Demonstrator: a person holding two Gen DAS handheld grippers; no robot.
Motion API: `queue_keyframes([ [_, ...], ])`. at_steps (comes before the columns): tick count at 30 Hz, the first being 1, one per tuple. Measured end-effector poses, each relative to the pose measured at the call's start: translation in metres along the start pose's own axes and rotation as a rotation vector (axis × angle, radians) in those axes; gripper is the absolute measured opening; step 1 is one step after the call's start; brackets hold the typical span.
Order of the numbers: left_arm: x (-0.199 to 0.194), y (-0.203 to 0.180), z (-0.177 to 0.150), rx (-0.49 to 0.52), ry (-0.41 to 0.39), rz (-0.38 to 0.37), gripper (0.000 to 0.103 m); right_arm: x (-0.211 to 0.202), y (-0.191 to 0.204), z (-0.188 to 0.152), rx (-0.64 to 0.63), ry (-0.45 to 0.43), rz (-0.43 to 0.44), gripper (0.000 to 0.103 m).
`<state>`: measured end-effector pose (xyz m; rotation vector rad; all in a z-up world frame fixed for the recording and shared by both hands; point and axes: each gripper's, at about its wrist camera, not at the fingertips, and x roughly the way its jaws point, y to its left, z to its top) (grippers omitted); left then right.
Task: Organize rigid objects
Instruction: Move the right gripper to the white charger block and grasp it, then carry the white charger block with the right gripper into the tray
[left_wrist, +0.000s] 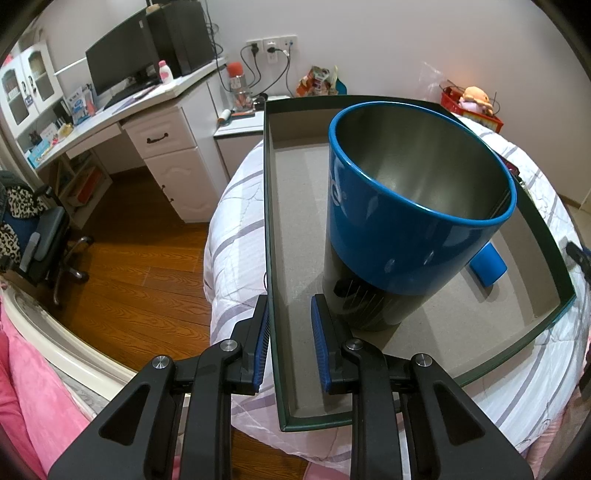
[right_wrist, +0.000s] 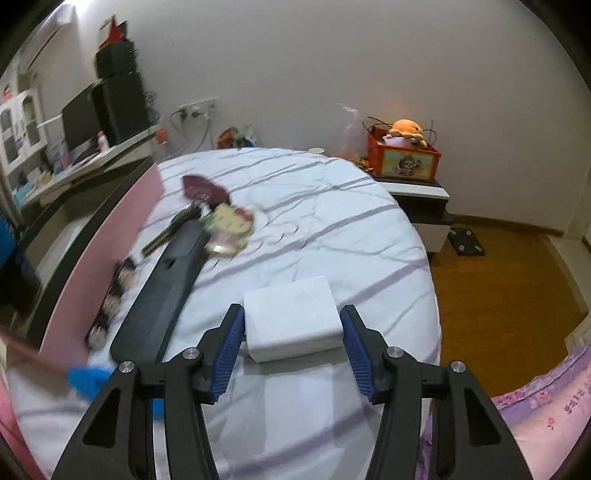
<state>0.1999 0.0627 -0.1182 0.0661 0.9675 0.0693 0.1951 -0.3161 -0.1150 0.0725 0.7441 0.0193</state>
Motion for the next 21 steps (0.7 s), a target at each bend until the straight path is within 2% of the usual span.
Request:
queue_keyframes([
  [11,0.000,0.000,0.001,0.002,0.001,0.000,0.021,0.014,0.000,0.008,0.007,0.021,0.012,0.055],
  [21,0.000,0.000,0.000,0.000,0.001,-0.004,0.021,0.006,0.014,0.012,-0.046,0.006,-0.017,0.055],
])
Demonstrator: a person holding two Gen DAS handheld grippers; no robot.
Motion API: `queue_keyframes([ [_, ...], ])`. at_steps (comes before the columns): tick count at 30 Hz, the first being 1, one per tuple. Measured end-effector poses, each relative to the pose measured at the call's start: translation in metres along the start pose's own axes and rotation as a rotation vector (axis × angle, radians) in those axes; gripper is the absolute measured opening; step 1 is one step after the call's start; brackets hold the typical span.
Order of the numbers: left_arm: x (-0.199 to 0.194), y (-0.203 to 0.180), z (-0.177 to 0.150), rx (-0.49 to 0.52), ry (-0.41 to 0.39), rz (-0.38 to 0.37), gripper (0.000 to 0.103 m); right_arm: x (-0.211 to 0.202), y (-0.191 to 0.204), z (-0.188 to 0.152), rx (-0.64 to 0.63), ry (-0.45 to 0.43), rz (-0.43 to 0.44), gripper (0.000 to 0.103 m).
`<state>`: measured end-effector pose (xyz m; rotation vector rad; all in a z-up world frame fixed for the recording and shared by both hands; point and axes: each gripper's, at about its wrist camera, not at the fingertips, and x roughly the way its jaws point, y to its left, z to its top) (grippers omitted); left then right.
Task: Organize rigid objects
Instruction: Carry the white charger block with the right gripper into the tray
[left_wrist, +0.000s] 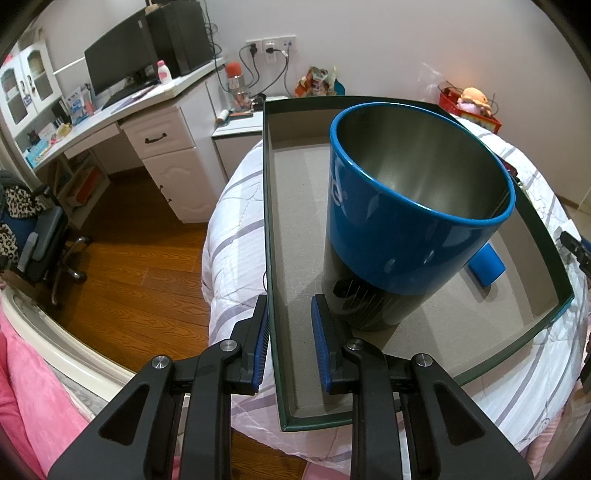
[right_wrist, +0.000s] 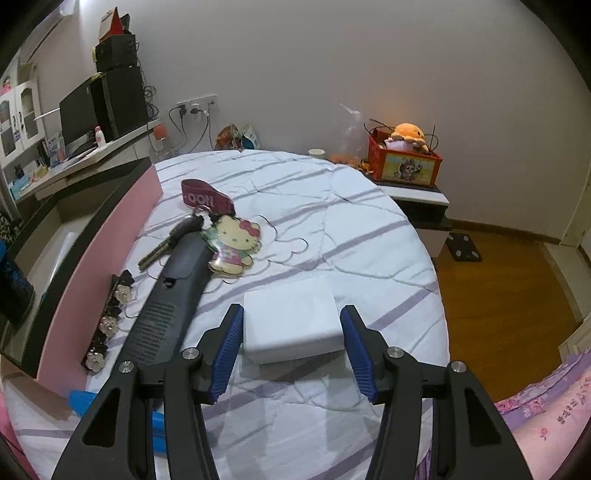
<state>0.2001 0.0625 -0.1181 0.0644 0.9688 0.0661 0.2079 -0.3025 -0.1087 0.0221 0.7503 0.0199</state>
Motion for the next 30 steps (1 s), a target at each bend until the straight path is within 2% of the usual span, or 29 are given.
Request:
queue_keyframes([
  [16,0.001,-0.002,0.000,-0.001,0.000,-0.005,0.021,-0.026,0.046,0.032,-0.093,-0.082,0.018,0.055],
  [25,0.000,-0.002,0.001,-0.001,0.000,-0.006,0.021,-0.048,0.087,0.056,-0.151,-0.156,0.083,0.055],
  [30,0.000,-0.002,0.001,-0.002,-0.001,-0.006,0.021,-0.050,0.122,0.063,-0.213,-0.157,0.163,0.055],
])
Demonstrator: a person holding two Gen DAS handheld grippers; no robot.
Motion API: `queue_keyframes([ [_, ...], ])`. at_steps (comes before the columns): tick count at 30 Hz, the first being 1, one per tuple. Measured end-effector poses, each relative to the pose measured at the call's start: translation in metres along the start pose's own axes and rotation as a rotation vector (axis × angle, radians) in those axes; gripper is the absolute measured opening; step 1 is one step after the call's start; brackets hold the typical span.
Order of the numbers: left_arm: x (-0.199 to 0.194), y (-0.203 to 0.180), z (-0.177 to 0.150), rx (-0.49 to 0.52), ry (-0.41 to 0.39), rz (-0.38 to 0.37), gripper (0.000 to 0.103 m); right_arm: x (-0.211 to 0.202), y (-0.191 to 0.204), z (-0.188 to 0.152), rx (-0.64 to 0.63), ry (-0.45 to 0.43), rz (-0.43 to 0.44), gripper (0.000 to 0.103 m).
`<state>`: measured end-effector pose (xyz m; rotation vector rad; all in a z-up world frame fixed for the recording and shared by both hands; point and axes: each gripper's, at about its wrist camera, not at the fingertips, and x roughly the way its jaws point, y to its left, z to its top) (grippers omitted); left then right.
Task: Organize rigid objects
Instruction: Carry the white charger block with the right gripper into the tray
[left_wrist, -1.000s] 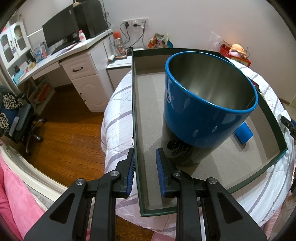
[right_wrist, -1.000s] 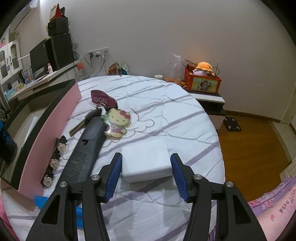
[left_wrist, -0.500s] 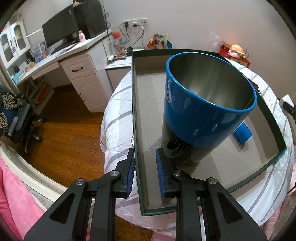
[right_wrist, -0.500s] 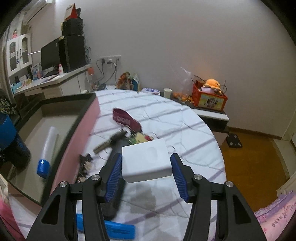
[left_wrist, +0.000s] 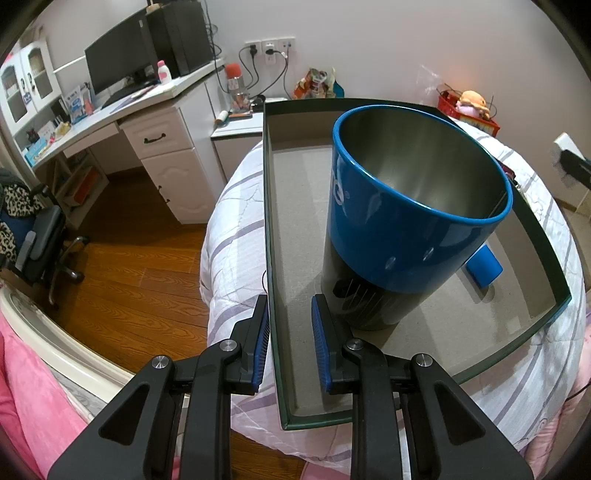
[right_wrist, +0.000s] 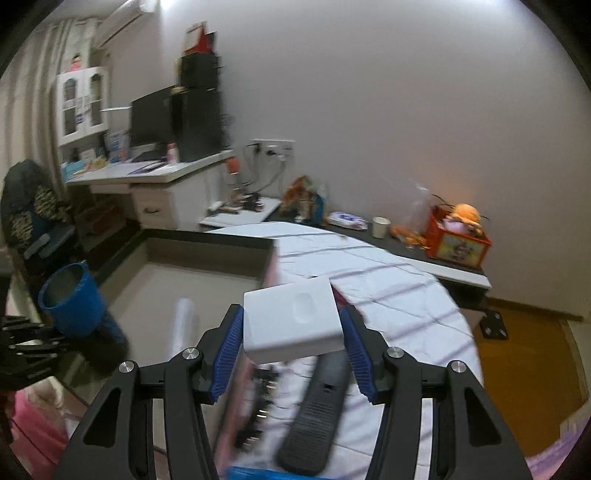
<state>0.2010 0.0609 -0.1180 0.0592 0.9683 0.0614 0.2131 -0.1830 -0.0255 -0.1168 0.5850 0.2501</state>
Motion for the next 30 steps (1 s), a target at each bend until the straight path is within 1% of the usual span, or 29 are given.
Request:
queue_keyframes([
  [2,0.000,0.000,0.000,0.000,0.000,-0.002,0.021,0.006,0.014,0.002,-0.023,0.009,0.029,0.055],
  [5,0.000,-0.001,0.000,-0.002,0.000,-0.009,0.021,0.019,0.033,-0.001,-0.069,0.045,0.057,0.055],
  [10,-0.001,0.000,0.004,0.003,-0.001,-0.007,0.021,0.039,0.052,-0.010,-0.115,0.107,0.058,0.055],
  [12,-0.002,0.001,0.004,0.002,-0.002,-0.012,0.022,0.045,0.057,-0.013,-0.133,0.123,0.049,0.055],
  [19,-0.003,0.003,0.006,0.000,-0.002,-0.018,0.022,0.064,0.086,-0.022,-0.295,0.170,-0.063,0.055],
  [21,-0.003,0.003,0.005,0.001,-0.003,-0.019,0.022,0.065,0.090,-0.023,-0.316,0.165,-0.076,0.055],
  [24,-0.003,0.003,0.005,0.002,-0.003,-0.018,0.022,0.065,0.090,-0.019,-0.286,0.184,-0.005,0.055],
  [26,-0.004,0.003,0.005,0.001,-0.003,-0.021,0.023,0.065,0.092,-0.019,-0.284,0.191,0.018,0.055],
  [27,-0.003,0.003,0.005,0.002,-0.003,-0.019,0.023,0.065,0.092,-0.019,-0.267,0.199,0.042,0.055],
  [30,-0.003,0.003,0.005,0.001,-0.003,-0.020,0.023,0.067,0.082,-0.018,-0.166,0.221,0.169,0.055],
])
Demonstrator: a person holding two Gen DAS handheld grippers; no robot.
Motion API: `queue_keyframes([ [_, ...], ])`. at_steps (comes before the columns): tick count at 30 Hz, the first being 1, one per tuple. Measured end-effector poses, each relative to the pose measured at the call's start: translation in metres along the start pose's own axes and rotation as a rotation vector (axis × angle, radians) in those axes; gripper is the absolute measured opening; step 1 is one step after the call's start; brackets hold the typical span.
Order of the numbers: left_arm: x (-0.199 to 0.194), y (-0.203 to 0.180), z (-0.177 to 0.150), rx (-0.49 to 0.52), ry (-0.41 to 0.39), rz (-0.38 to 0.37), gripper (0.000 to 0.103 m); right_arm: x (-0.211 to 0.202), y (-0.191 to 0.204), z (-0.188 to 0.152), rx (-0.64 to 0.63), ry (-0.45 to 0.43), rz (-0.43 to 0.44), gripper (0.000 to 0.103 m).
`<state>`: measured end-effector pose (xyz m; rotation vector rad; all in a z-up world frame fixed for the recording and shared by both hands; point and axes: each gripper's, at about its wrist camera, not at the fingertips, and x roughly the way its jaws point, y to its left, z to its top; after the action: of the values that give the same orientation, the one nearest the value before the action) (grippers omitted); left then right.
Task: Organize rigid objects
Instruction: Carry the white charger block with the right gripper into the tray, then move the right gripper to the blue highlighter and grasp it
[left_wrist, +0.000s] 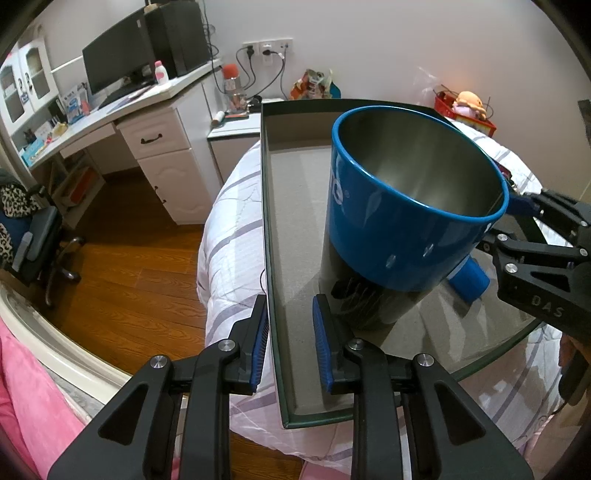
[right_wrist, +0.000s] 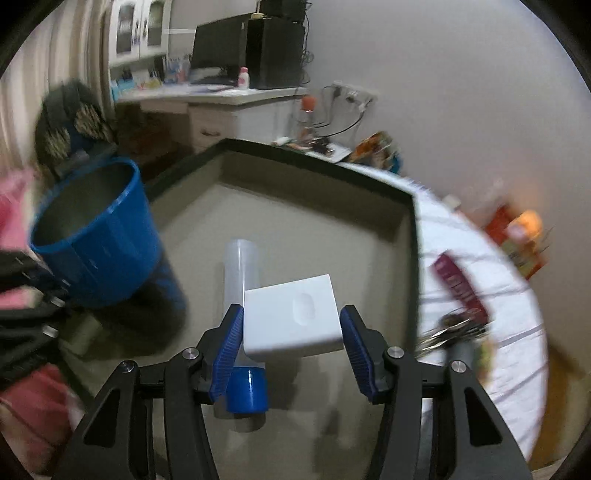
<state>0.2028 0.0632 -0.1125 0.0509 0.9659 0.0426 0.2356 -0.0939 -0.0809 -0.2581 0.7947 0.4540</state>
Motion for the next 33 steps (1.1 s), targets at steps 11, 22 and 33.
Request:
queue_keyframes([
  [11,0.000,-0.001,0.000,0.000,0.001,-0.001,0.023,-0.036,-0.021,-0.005,0.083,-0.090,0.003,0.058],
  [22,0.001,0.000,-0.001,0.001,0.001,0.001,0.023,-0.107,-0.090,-0.033,0.251,-0.221,-0.076,0.075],
  [33,0.002,0.000,-0.004,-0.001,0.003,0.009,0.023,-0.097,-0.132,-0.087,0.352,-0.112,-0.131,0.076],
])
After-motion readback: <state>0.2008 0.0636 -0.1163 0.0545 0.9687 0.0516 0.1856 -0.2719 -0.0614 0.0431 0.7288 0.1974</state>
